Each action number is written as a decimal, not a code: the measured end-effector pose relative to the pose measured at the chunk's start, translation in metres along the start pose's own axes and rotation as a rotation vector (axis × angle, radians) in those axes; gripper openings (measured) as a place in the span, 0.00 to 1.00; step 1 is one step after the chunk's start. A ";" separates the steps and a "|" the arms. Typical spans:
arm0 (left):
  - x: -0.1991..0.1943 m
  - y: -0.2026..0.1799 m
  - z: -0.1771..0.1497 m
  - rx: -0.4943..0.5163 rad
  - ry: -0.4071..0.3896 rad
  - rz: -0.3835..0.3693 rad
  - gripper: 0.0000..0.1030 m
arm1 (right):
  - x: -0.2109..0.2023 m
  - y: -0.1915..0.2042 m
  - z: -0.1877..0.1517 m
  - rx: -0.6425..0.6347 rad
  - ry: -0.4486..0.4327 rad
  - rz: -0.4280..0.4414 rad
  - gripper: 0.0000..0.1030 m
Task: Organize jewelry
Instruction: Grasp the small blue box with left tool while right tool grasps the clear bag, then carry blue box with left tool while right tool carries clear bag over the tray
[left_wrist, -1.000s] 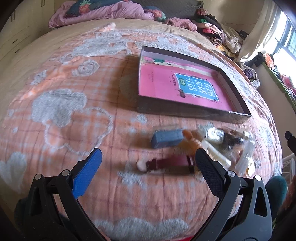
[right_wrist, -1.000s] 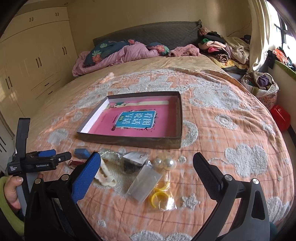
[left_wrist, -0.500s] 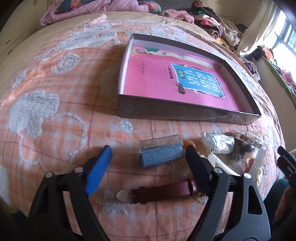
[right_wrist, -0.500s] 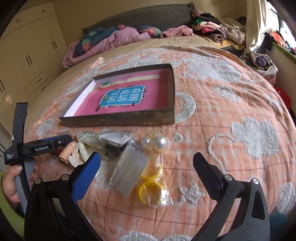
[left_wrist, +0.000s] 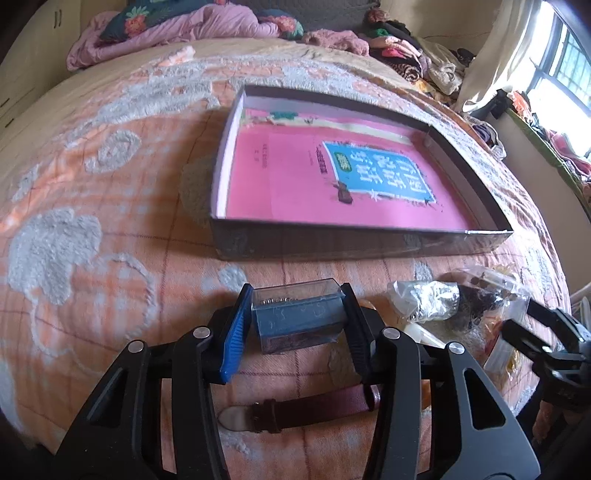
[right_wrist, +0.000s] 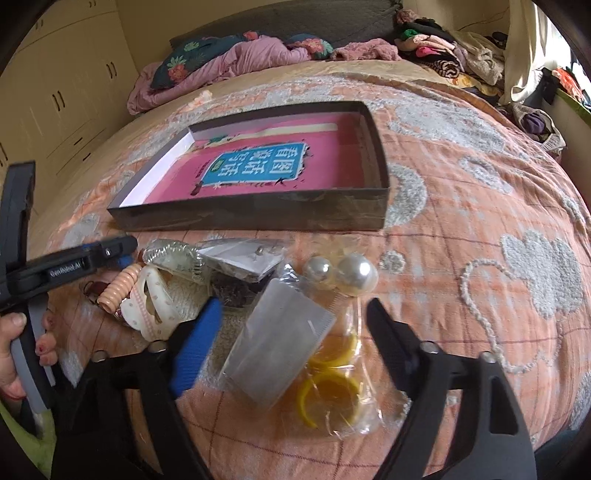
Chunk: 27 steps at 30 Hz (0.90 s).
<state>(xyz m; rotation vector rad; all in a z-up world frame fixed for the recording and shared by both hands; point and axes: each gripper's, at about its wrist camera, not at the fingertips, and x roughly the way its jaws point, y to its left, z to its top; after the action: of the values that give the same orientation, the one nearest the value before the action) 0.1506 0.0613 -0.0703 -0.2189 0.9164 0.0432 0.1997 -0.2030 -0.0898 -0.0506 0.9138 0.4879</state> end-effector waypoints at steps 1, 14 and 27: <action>-0.003 0.001 0.001 -0.001 -0.009 -0.001 0.37 | 0.003 0.001 -0.001 -0.001 0.007 0.009 0.59; -0.027 0.009 0.031 -0.033 -0.088 -0.028 0.37 | -0.034 -0.016 0.009 0.032 -0.104 0.045 0.43; -0.022 0.009 0.065 -0.050 -0.134 -0.018 0.37 | -0.059 -0.032 0.064 0.031 -0.261 0.030 0.41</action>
<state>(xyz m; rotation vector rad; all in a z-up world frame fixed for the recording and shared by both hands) 0.1873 0.0848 -0.0164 -0.2671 0.7803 0.0635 0.2308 -0.2384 -0.0102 0.0543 0.6673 0.4946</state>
